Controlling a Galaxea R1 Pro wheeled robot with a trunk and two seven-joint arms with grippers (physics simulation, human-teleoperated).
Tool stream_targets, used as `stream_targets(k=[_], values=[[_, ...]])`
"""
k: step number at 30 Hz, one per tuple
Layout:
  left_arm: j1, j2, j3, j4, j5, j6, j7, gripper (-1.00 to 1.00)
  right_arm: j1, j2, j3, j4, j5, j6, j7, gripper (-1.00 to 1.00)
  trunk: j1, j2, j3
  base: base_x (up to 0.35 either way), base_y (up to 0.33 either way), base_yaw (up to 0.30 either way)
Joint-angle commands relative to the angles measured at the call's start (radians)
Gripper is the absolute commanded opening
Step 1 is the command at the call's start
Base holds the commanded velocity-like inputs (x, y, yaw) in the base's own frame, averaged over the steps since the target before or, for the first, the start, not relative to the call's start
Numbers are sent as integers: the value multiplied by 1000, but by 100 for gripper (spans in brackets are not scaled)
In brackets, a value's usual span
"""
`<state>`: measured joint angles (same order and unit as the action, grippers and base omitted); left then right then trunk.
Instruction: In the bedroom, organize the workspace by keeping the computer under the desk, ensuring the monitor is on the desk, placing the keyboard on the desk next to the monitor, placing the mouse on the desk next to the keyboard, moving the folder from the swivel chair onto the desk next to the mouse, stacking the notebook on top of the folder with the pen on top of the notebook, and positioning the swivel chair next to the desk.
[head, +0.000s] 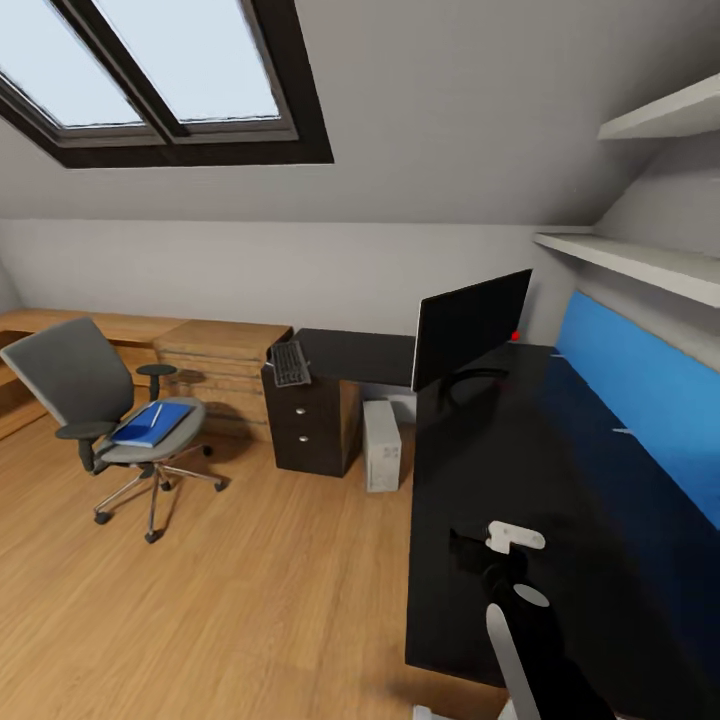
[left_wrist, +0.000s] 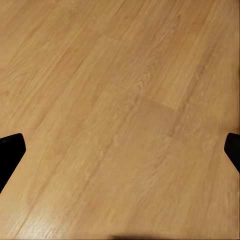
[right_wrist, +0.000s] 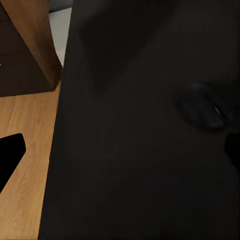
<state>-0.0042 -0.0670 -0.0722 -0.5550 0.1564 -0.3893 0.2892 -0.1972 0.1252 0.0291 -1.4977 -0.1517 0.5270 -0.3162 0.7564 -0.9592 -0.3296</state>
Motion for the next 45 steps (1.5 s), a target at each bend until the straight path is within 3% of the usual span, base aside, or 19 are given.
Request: stream_targets(k=[1, 20, 39, 41, 45], values=[[-1, 1, -7, 0, 10, -3, 7, 100, -1, -2, 2, 0, -6, -4, -9, 100, 0, -1, -1, 100, -273, 0], [-1, 1, -7, 3, 11, -4, 6, 100, -1, -10, 3, 13, 100, -117, -8, 100, 0, -1, -1, 161, -246, 0], [0, 1, -6, 3, 11, -2, 7, 100, -5, -20, 2, 131, 190, -222, 0, 100, 0, -1, -1, 31, -32, 0], [0, 1, -6, 3, 11, -2, 7, 100, -12, -25, 3, 164, 193, -225, 2, 100, 0, -1, -1, 1, -1, 0], [0, 1, -6, 3, 11, -2, 7, 100, -121, -29, 4, 305, 196, -229, 3, 100, 0, -1, -1, 0, 0, 0]])
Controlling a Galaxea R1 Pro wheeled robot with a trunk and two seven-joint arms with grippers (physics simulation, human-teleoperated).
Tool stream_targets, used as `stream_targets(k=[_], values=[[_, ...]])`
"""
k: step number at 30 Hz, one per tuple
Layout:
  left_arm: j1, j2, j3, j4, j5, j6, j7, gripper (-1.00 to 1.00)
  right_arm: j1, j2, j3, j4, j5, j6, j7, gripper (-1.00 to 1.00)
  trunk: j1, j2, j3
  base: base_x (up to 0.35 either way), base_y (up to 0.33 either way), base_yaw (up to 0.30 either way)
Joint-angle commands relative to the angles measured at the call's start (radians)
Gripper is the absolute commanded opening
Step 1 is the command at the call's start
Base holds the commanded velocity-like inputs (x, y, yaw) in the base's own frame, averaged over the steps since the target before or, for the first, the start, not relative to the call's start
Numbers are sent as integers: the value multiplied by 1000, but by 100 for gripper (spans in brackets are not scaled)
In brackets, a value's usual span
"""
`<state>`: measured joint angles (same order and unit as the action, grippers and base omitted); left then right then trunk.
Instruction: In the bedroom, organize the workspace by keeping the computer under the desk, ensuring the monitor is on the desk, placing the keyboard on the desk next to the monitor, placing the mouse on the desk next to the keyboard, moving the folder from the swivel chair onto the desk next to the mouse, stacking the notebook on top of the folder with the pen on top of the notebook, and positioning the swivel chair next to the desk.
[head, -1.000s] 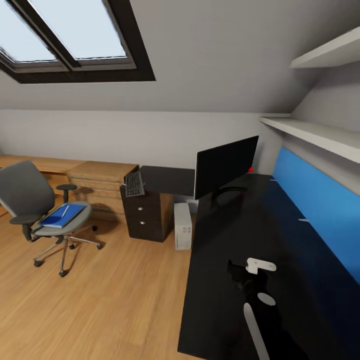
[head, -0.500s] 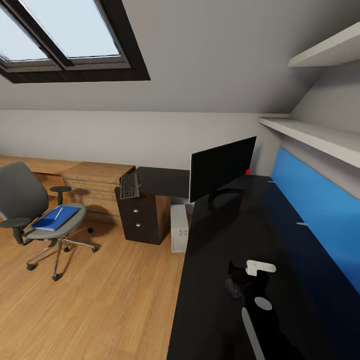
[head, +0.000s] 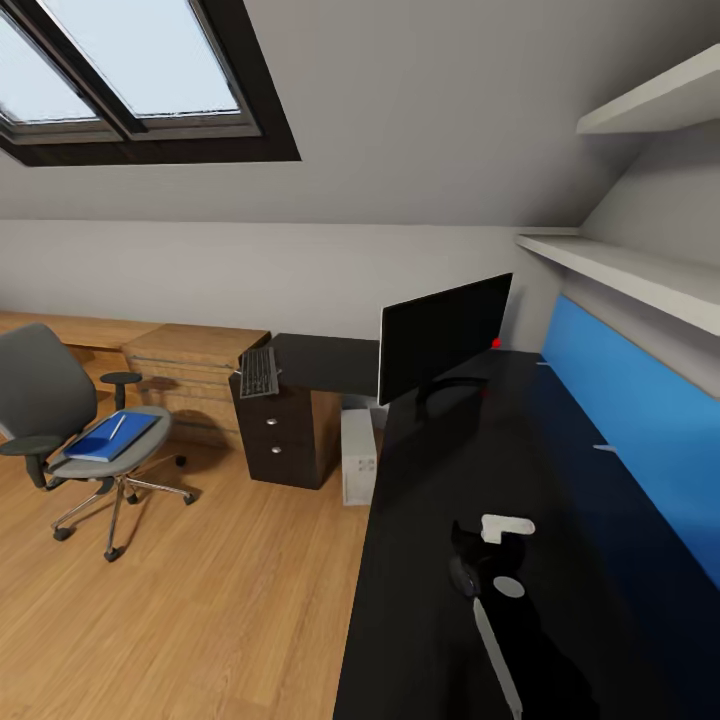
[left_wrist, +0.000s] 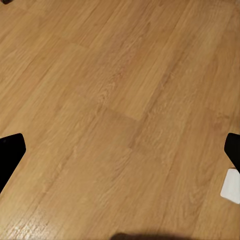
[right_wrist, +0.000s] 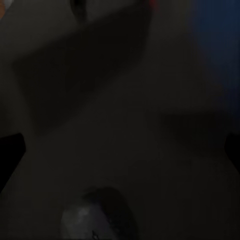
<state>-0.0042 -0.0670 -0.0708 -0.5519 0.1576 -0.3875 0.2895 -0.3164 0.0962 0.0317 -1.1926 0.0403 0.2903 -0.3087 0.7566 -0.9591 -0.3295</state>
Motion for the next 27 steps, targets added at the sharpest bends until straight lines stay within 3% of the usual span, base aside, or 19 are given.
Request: stream_targets(k=[1, 2, 3, 4, 7, 12, 15, 21, 27], values=[[0, 1, -7, 0, 10, -4, 7, 100, -65, -2, 2, 68, 4, 6, -4, 100, 0, -1, -1, 0, 0, 0], [0, 1, -7, 0, 10, -4, 7, 100, -103, -5, 2, 117, 2, 1, -3, 100, 0, -1, -1, 0, 0, 0], [-1, 1, -7, 2, 10, -4, 7, 100, -195, -18, 1, 251, -1, -25, 2, 100, 0, -1, -1, 0, 0, 0], [-1, 1, -7, 3, 10, -4, 7, 100, -221, -23, 1, 293, -3, -39, 6, 100, 0, -1, -1, 0, 0, 0], [-1, 1, -7, 6, 10, -4, 7, 100, -289, -33, 0, 426, -6, -98, 40, 100, 0, -1, -1, 0, 0, 0], [-1, 1, -9, 25, 10, -4, 4, 100, -333, -39, -1, 536, -9, -154, 109, 100, 0, -1, -1, 0, 0, 0], [-1, 1, -11, 34, 10, -4, 4, 100, -337, -39, -3, 545, -9, -153, 134, 100, 0, -1, -1, 0, 0, 0], [0, 1, -11, 38, 9, -6, 4, 100, -338, -36, -5, 542, -11, -46, 151, 100, 0, -1, -1, 0, 0, 0], [0, 1, -11, 38, 9, -6, 4, 100, -339, -37, -7, 540, -55, 12, 152, 100, 0, -1, -1, 0, 0, 0]])
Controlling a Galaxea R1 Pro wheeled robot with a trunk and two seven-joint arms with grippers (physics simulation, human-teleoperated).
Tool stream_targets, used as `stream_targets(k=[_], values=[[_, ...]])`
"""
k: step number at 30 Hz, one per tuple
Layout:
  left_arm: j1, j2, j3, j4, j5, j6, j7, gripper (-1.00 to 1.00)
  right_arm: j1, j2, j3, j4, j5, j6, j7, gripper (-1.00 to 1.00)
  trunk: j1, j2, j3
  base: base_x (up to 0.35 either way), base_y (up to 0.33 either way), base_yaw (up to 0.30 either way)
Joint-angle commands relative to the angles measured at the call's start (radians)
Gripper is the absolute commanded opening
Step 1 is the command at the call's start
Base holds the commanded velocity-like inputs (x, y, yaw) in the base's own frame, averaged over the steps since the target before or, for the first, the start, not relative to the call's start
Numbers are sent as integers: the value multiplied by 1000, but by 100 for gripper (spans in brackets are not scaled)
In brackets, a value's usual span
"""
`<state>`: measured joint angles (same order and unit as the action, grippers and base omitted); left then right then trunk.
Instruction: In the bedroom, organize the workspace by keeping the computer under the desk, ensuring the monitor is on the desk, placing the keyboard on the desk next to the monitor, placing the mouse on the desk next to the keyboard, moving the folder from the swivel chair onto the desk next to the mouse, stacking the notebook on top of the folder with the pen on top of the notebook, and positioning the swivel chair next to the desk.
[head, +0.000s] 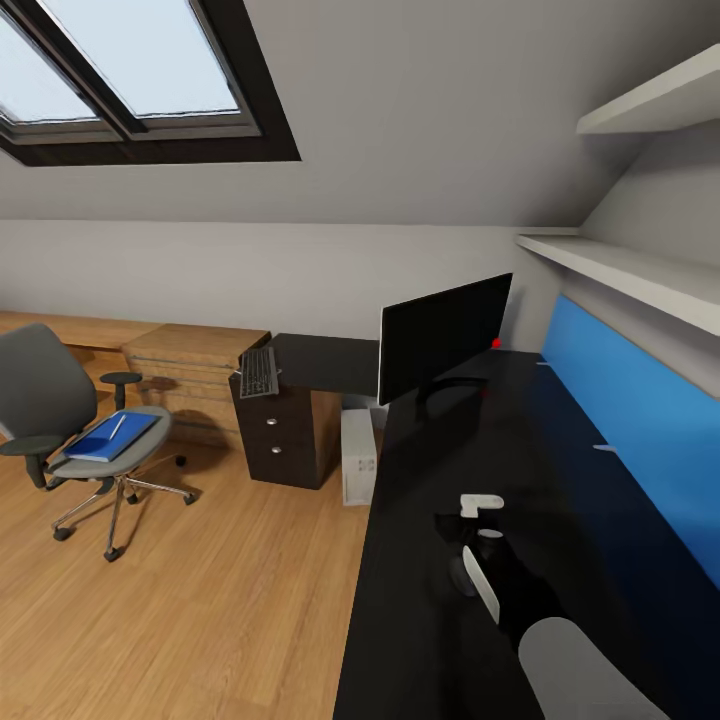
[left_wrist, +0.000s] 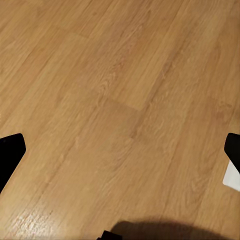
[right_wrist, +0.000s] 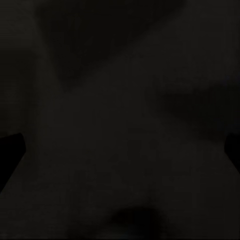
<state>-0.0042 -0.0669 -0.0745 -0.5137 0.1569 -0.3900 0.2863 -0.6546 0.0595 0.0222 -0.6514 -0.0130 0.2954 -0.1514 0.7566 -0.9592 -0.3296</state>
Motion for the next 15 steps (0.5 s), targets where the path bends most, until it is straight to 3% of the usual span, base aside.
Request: stream_targets(k=[1, 15], values=[[0, 1, -8, 0, 9, -3, 7, 100, 0, 0, 3, -2, -7, 13, -5, 100, 0, -1, -1, 0, 0, 0], [0, 1, -8, 0, 9, -2, 7, 100, 0, -3, 0, -4, -33, 105, -3, 100, 0, -1, -1, 0, 0, 0]])
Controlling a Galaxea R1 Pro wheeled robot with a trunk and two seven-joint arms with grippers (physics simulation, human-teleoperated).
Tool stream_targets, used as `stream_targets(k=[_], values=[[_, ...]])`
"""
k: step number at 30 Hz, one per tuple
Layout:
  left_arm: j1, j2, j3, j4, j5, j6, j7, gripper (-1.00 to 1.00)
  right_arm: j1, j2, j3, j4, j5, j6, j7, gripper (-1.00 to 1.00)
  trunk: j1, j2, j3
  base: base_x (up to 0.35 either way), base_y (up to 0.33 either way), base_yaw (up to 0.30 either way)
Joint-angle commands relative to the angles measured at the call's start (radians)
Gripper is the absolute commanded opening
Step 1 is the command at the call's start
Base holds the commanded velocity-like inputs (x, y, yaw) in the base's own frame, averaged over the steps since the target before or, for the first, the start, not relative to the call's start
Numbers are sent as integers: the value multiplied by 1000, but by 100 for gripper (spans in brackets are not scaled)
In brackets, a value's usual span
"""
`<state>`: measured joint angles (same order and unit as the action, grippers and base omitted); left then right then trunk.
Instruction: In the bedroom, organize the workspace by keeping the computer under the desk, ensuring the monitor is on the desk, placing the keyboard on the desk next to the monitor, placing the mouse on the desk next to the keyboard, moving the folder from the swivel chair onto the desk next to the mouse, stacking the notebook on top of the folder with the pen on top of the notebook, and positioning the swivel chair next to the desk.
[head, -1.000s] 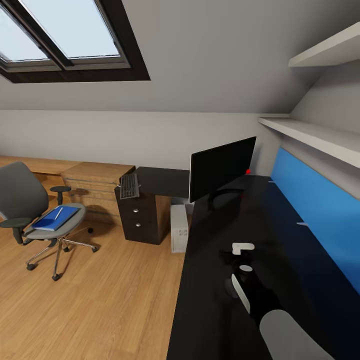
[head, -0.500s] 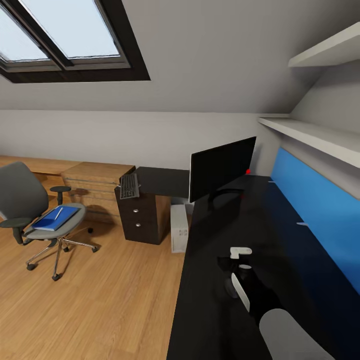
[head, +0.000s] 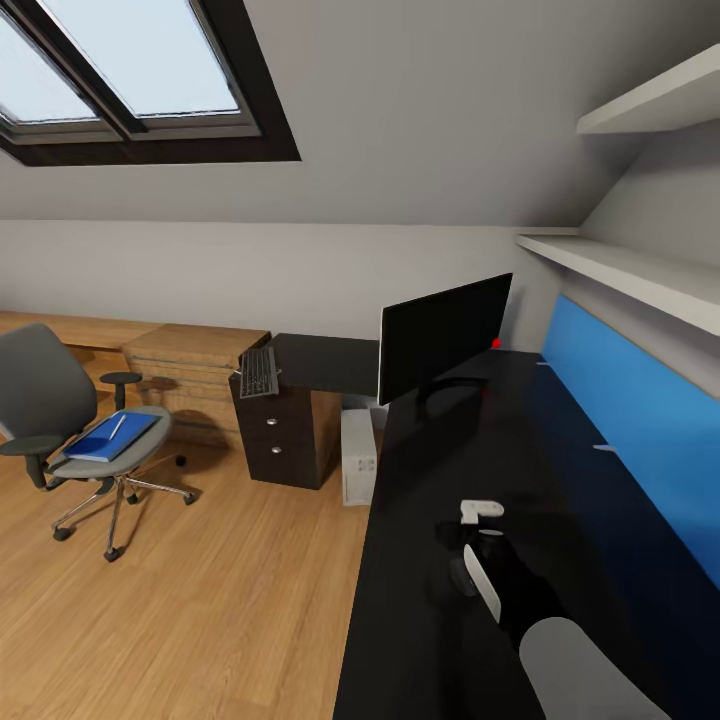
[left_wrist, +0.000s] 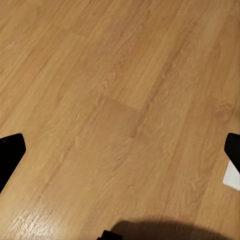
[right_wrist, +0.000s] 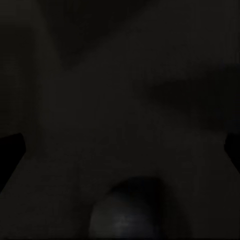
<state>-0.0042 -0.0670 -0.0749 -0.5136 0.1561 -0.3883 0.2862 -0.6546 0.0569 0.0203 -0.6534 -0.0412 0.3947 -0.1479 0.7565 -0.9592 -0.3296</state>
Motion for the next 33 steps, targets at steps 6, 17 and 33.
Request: stream_targets(k=[6, 17, 33], values=[[0, 1, -8, 0, 10, -3, 7, 100, 0, -1, 0, -2, -65, 51, -4, 100, 0, -1, -1, 0, 0, 0], [0, 1, -8, 0, 10, -3, 7, 100, 0, -4, 0, -2, -128, 114, 10, 100, 0, -1, -1, 0, 0, 0], [-1, 1, -8, 0, 10, -6, 7, 100, 0, -7, 0, 2, -131, 153, 11, 100, 0, -1, -1, 0, 0, 0]])
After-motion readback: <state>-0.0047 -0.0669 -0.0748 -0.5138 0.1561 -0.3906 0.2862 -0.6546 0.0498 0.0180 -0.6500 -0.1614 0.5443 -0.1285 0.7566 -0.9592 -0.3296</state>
